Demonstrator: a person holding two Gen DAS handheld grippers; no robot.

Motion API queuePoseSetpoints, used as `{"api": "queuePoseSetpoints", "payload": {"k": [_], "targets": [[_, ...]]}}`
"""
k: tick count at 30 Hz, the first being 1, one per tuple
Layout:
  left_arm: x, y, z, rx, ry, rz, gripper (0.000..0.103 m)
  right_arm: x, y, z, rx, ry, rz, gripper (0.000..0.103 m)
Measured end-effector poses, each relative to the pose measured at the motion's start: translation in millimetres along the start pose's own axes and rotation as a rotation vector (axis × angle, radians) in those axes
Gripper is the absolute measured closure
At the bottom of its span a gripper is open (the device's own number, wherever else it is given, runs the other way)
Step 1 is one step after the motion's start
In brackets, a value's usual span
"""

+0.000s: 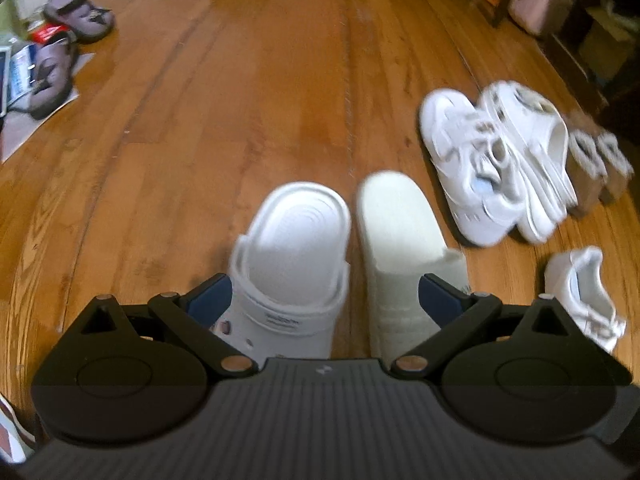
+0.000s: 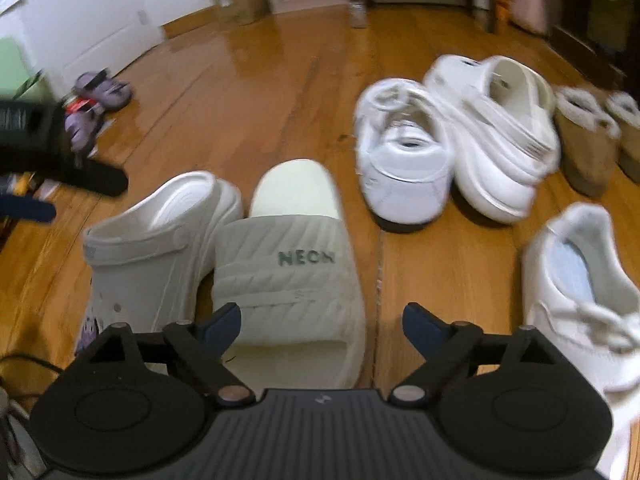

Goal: Organize scattered shoes

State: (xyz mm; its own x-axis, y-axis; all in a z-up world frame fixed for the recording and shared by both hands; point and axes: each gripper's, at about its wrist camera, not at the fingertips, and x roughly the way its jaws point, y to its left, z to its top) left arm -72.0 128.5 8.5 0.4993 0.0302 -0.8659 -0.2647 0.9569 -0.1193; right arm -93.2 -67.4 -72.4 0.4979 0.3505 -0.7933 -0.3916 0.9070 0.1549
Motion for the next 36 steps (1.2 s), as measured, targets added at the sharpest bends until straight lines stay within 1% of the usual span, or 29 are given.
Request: {"api": "queuePoseSetpoints", "payload": {"k": [3,4,5,6,8,11,12,14,18,21,23,24,27,28,30,32,34,35,36], "targets": [[3.1,9.2,2.1,-0.033,0.005,0.011,0.002,18.6,12.0,7.1,-0.061,0.021,-0.006,0.009],[4.7,10.8,2.1,-0.038,0.009,0.012,0.002,26.4,15.5,8.8,-0.077,0.029,0.000,0.002],[6.4,11.2,1.8,-0.041,0.015,0.009,0.002,34.7,18.2,10.1,-0.085,0.043,0.000,0.000],[8.0,10.7,1.4,-0.042,0.021,0.002,0.002,43.0,20.8,11.2,-0.092,0.059,-0.003,0.001],[8.6,8.0,0.3,-0.036,0.028,-0.019,0.002,47.0,22.9,11.8,-0.046,0.068,-0.024,0.004],[8.1,2.7,-1.3,-0.022,0.029,-0.041,0.002,45.7,22.5,10.8,0.039,0.088,-0.054,0.005],[7.4,1.1,-2.2,-0.015,0.030,-0.044,0.002,40.9,21.0,8.5,0.085,0.103,-0.065,0.005],[8.4,-1.3,-2.9,-0.010,0.033,-0.049,0.002,31.7,19.8,3.2,0.121,0.109,-0.067,0.003],[15.9,-5.0,-4.8,-0.008,0.054,-0.053,0.002,19.3,19.9,-11.4,0.068,0.098,-0.073,0.004],[20.2,-9.8,-4.8,-0.007,0.063,-0.052,0.002,-7.4,11.3,-15.3,0.122,0.030,-0.046,0.004],[22.7,-16.3,-4.8,0.005,0.063,-0.050,0.002,-30.5,-2.9,-19.1,0.214,-0.012,0.023,0.002],[23.9,-21.1,-5.3,0.018,0.061,-0.045,0.002,-36.1,-8.0,-20.2,0.246,-0.022,0.039,0.002],[28.6,-38.6,-6.4,0.058,0.070,-0.054,0.002,-45.5,-32.1,-28.3,0.380,-0.024,0.056,0.002],[28.5,-43.5,-6.8,0.073,0.073,-0.061,0.002,-46.6,-37.5,-29.4,0.405,-0.020,0.054,0.002],[21.8,-60.0,-6.7,0.133,0.050,-0.078,0.002,-49.5,-53.4,-32.6,0.461,-0.009,0.039,0.003],[17.8,-68.1,-5.4,0.158,0.034,-0.082,0.002,-52.1,-60.0,-33.1,0.476,-0.012,0.032,0.003],[16.0,-83.0,2.2,0.198,0.000,-0.103,0.001,-56.0,-68.3,-33.6,0.491,-0.014,0.020,0.003],[26.1,-96.4,12.4,0.222,-0.025,-0.126,0.001,-57.4,-72.3,-31.6,0.491,-0.023,0.012,0.003],[39.9,-105.4,19.8,0.233,-0.030,-0.104,0.001,-58.7,-76.2,-29.2,0.490,-0.034,0.003,0.003]]}}
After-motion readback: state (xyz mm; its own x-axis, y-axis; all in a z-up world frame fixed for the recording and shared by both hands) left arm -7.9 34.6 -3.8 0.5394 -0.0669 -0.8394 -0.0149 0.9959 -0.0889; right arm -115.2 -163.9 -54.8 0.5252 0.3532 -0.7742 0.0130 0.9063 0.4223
